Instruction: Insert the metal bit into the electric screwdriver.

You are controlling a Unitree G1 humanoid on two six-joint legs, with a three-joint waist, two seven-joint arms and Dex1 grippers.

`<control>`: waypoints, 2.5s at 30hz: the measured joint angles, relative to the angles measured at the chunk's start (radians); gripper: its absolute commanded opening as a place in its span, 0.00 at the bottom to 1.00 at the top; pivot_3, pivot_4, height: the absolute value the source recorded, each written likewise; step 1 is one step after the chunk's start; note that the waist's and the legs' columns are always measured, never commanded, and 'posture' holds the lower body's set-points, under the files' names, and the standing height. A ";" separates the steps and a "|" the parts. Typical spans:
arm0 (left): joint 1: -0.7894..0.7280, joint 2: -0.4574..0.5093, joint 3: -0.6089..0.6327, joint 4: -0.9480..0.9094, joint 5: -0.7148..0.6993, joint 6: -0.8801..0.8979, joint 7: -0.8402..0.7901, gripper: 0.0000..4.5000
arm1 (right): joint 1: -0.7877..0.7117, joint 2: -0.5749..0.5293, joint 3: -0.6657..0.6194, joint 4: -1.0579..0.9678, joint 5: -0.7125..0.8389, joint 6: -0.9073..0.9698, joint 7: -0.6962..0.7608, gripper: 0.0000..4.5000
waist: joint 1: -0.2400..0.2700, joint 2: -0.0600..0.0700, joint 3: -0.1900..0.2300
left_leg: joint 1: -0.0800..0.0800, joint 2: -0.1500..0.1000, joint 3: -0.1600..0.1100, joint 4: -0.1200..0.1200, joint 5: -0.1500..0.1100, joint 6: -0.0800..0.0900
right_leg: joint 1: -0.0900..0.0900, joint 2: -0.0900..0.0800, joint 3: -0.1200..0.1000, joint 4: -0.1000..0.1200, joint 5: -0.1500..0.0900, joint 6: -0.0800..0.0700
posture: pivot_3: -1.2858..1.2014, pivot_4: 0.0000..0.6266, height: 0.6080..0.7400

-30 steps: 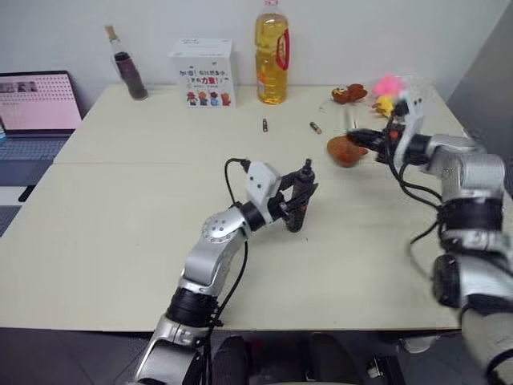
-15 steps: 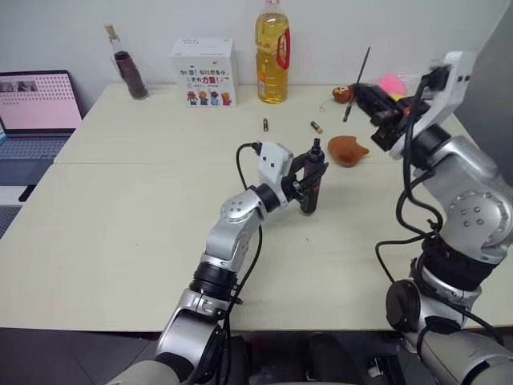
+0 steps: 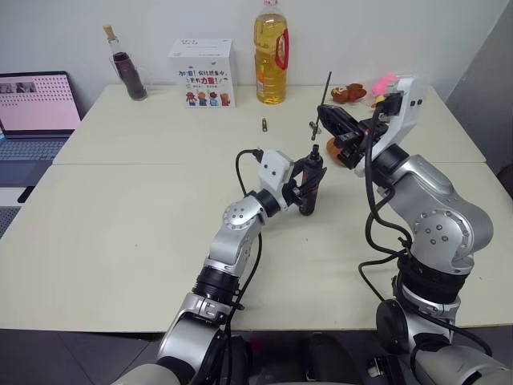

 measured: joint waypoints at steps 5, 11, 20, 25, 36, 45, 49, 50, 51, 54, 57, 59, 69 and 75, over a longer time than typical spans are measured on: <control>0.001 0.005 0.000 -0.002 -0.001 0.001 -0.003 0.38 | 0.021 -0.013 0.008 -0.012 0.026 0.000 -0.019 0.01 | 0.000 0.000 0.000 | 0.000 0.000 0.000 0.000 0.000 0.000 | 0.000 0.000 0.000 0.000 0.000 0.000 | 0.52 0.24 1.00; 0.007 0.007 0.000 -0.011 -0.002 0.004 -0.009 0.38 | 0.024 -0.054 0.005 -0.016 0.070 0.000 -0.027 0.01 | 0.000 0.000 0.000 | 0.000 0.000 0.000 0.000 0.000 0.000 | 0.000 0.000 0.000 0.000 0.000 0.000 | 0.52 0.24 1.00; 0.017 0.043 0.001 -0.063 -0.043 0.070 -0.098 0.38 | 0.025 -0.172 -0.037 0.017 0.208 0.000 0.053 0.01 | 0.000 0.000 0.000 | 0.000 0.000 0.000 0.000 0.000 0.000 | 0.000 0.001 0.000 -0.001 0.000 0.000 | 0.52 0.24 1.00; 0.017 0.095 -0.011 -0.142 -0.132 0.219 -0.222 0.38 | -0.012 -0.295 -0.072 0.082 0.341 0.048 0.148 0.01 | 0.000 0.000 0.000 | 0.000 0.000 0.000 -0.001 0.000 0.000 | 0.000 0.001 0.000 -0.001 0.000 0.000 | 0.52 0.24 1.00; 0.005 0.230 -0.087 -0.264 -0.211 0.306 -0.487 0.38 | -0.057 -0.535 -0.088 0.174 0.613 0.180 0.351 0.01 | 0.004 0.000 0.001 | 0.000 0.001 0.002 -0.003 0.000 0.000 | 0.000 0.002 0.000 -0.002 0.000 -0.001 | 0.52 0.24 1.00; 0.015 0.228 -0.103 -0.232 -0.186 0.267 -0.510 0.38 | 0.021 -0.586 -0.070 0.124 0.683 0.175 0.367 0.01 | 0.005 0.000 0.001 | 0.000 0.001 0.002 -0.003 0.000 0.000 | 0.000 0.002 0.000 -0.002 0.000 0.000 | 0.52 0.24 1.00; 0.020 0.226 -0.102 -0.232 -0.187 0.267 -0.500 0.38 | 0.062 -0.589 -0.069 0.097 0.706 0.163 0.349 0.01 | 0.006 0.000 0.001 | 0.000 0.001 0.002 -0.003 0.000 0.000 | 0.000 0.002 0.000 -0.002 0.000 0.000 | 0.52 0.24 1.00; 0.020 0.226 -0.102 -0.232 -0.187 0.267 -0.500 0.38 | 0.069 -0.589 -0.068 0.097 0.706 0.158 0.346 0.01 | 0.006 0.000 0.001 | 0.000 0.001 0.002 -0.003 0.000 0.000 | 0.000 0.001 0.000 -0.002 0.000 0.000 | 0.52 0.24 1.00; 0.020 0.226 -0.101 -0.232 -0.187 0.267 -0.500 0.38 | 0.072 -0.589 -0.066 0.097 0.706 0.151 0.344 0.01 | 0.006 0.000 0.001 | 0.000 0.001 0.002 -0.003 0.000 0.000 | 0.000 0.001 0.000 -0.002 0.000 0.000 | 0.52 0.24 1.00; 0.020 0.227 -0.101 -0.232 -0.188 0.267 -0.501 0.38 | 0.078 -0.589 -0.058 0.096 0.706 0.131 0.335 0.01 | 0.005 0.000 0.001 | 0.000 0.001 0.002 -0.003 0.000 0.000 | 0.000 0.002 0.000 -0.002 0.000 0.000 | 0.52 0.24 1.00; 0.020 0.229 -0.101 -0.232 -0.189 0.267 -0.502 0.38 | 0.098 -0.589 -0.050 0.094 0.706 0.115 0.327 0.01 | 0.006 0.000 0.001 | 0.000 0.001 0.002 -0.003 0.000 0.000 | 0.000 0.002 0.000 -0.002 0.000 0.000 | 0.52 0.24 1.00; 0.021 0.230 -0.101 -0.233 -0.189 0.267 -0.502 0.38 | 0.101 -0.589 -0.049 0.094 0.706 0.107 0.326 0.01 | 0.006 0.000 0.001 | 0.000 0.001 0.002 -0.003 0.000 0.000 | 0.000 0.002 0.000 -0.002 0.000 0.000 | 0.52 0.24 1.00; 0.035 0.236 -0.101 -0.248 -0.192 0.269 -0.504 0.38 | 0.131 -0.601 -0.022 0.099 0.690 0.065 0.332 0.01 | 0.006 0.000 0.001 | 0.000 0.001 0.002 -0.003 0.000 0.000 | 0.000 0.002 0.000 -0.002 0.000 0.000 | 0.52 0.24 1.00; 0.046 0.239 -0.101 -0.263 -0.193 0.270 -0.504 0.38 | 0.132 -0.615 -0.012 0.101 0.669 0.043 0.350 0.01 | 0.006 0.000 0.001 | 0.000 0.001 0.002 -0.003 0.000 0.000 | 0.000 0.002 0.000 -0.002 0.000 0.000 | 0.52 0.24 1.00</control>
